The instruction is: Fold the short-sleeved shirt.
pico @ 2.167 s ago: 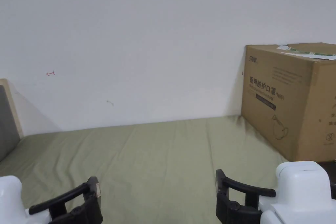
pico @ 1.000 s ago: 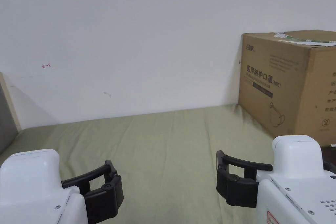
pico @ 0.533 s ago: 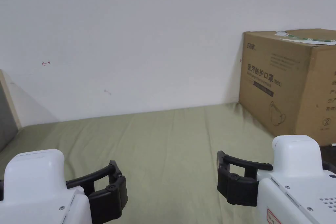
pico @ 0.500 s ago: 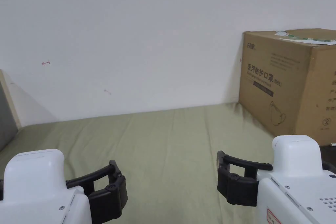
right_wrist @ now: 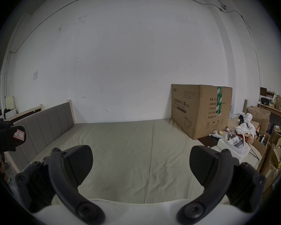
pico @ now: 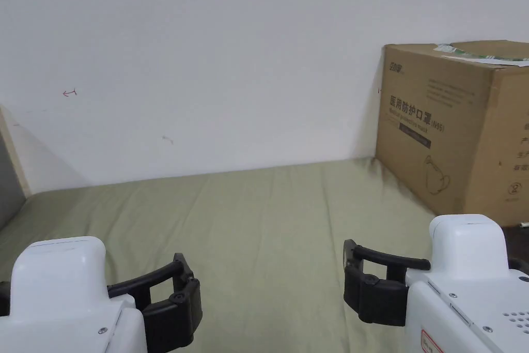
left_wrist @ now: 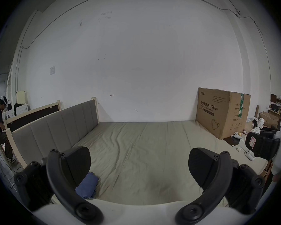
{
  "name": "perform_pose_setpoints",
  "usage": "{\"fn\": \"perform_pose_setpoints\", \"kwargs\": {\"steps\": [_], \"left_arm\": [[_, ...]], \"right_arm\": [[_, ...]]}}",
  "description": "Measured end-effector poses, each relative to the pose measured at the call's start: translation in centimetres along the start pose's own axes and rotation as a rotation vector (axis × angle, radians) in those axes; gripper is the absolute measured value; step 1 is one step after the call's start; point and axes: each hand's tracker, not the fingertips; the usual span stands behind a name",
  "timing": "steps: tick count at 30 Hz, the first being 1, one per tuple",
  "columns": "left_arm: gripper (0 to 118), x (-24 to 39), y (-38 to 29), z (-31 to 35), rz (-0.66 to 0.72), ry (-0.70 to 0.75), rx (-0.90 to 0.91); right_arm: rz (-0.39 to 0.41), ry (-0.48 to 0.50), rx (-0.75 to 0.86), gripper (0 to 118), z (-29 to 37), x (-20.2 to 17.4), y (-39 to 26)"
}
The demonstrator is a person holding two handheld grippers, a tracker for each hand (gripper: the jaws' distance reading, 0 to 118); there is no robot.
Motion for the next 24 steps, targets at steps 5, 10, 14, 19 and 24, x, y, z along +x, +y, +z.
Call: {"fn": "perform_pose_setpoints", "kwargs": {"steps": [5, 10, 14, 19, 24], "left_arm": [[118, 0.0, 0.0, -0.2, 0.001, -0.005, -0.006], [118, -0.2, 0.1, -0.4, 0.013, -0.007, -0.012], [118, -0.3, 0.1, -0.5, 0.021, -0.002, -0.013], [118, -0.6, 0.2, -0.5, 0.020, 0.010, -0.016], [118, -0.9, 0.2, -0.6, 0.026, 0.018, -0.023]], "right_arm": [[0.013, 0.006, 0.004, 118, -0.1, -0.3, 0.1], [0.047, 0.087, -0.004, 118, -0.2, -1.2, 0.4], [-0.031, 0.205, -0.058, 118, -0.7, -0.9, 0.6], [-0.091, 0.190, -0.062, 118, -0.3, -0.9, 0.8], [-0.170, 0.233, -0.087, 118, -0.1, 0.1, 0.9]]}}
